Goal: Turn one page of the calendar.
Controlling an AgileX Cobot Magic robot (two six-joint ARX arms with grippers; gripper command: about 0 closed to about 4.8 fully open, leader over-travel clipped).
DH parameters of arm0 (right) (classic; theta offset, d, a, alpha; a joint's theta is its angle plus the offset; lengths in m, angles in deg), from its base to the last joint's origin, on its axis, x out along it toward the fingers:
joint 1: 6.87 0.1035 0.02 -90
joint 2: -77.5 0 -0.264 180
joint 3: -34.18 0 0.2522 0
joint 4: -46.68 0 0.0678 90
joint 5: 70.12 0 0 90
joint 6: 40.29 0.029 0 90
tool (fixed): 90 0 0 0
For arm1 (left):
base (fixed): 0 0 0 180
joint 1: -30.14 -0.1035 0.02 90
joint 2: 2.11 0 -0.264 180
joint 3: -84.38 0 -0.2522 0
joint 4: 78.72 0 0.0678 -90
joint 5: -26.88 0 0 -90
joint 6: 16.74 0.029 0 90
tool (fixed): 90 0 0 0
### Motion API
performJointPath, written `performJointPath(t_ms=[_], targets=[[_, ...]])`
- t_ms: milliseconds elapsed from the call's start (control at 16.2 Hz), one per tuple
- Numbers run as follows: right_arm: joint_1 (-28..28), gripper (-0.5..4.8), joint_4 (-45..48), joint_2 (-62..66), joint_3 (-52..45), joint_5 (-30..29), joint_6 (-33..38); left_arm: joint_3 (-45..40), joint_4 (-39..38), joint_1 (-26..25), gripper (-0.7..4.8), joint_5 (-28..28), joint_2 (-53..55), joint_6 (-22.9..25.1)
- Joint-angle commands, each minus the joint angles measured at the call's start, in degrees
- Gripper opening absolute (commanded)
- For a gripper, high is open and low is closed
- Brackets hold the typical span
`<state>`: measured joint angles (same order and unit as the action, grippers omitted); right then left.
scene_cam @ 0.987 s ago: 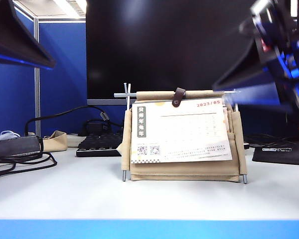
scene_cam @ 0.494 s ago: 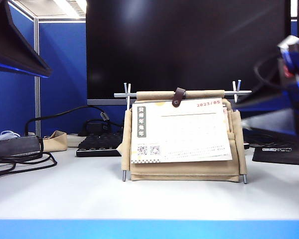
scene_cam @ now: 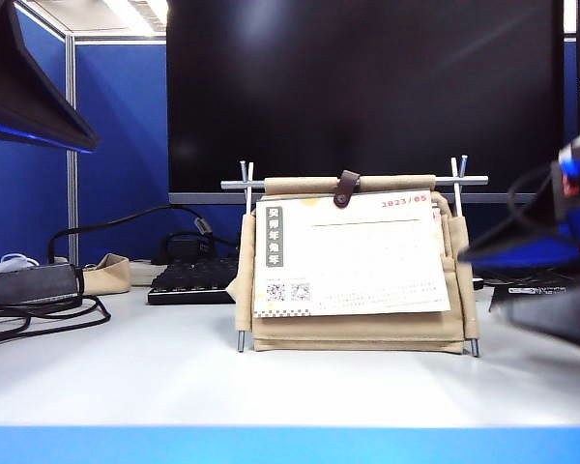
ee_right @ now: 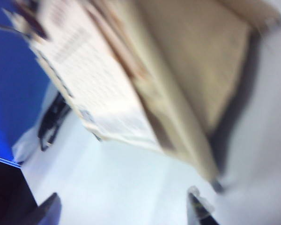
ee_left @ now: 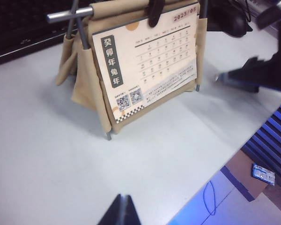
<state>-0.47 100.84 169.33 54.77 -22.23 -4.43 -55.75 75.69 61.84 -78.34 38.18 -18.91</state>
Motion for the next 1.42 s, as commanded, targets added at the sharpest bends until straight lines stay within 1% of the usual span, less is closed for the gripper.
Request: performJointPath(t_ms=[62, 185, 247, 370, 987, 1358, 1419], targets=[[0.07, 3.29, 6.67, 4.63, 0.20, -0.46, 1.66, 0.26, 0.22, 0.04, -0.05, -0.07, -0.09, 0.24], [0.07, 3.29, 12.98, 8.55, 0.24, -0.50, 4.57, 0.26, -0.09, 0.04, -0.05, -0.09, -0.09, 0.22], [0.09, 3.29, 13.20, 9.64, 0.59, -0.63, 5.14, 0.26, -0.20, 0.04, -0.05, -0.07, -0.09, 0.22], [0.15, 3.29, 13.16, 12.59, 2.29, -3.96, 5.64, 0.26, -0.55, 0.04, -0.05, -0.07, -0.09, 0.22], [0.15, 3.28, 11.72, 12.83, 6.08, -4.55, 6.58, 0.26, -1.14, 0.04, -0.05, -0.07, -0.09, 0.24], [0.15, 3.28, 11.08, 12.92, 6.38, -4.63, 6.60, 0.26, -1.11, 0.04, -0.05, -0.04, -0.09, 0.24], [0.15, 3.28, 10.86, 12.92, 6.40, -5.40, 6.60, 0.26, -1.11, 0.04, -0.05, -0.04, -0.09, 0.24]])
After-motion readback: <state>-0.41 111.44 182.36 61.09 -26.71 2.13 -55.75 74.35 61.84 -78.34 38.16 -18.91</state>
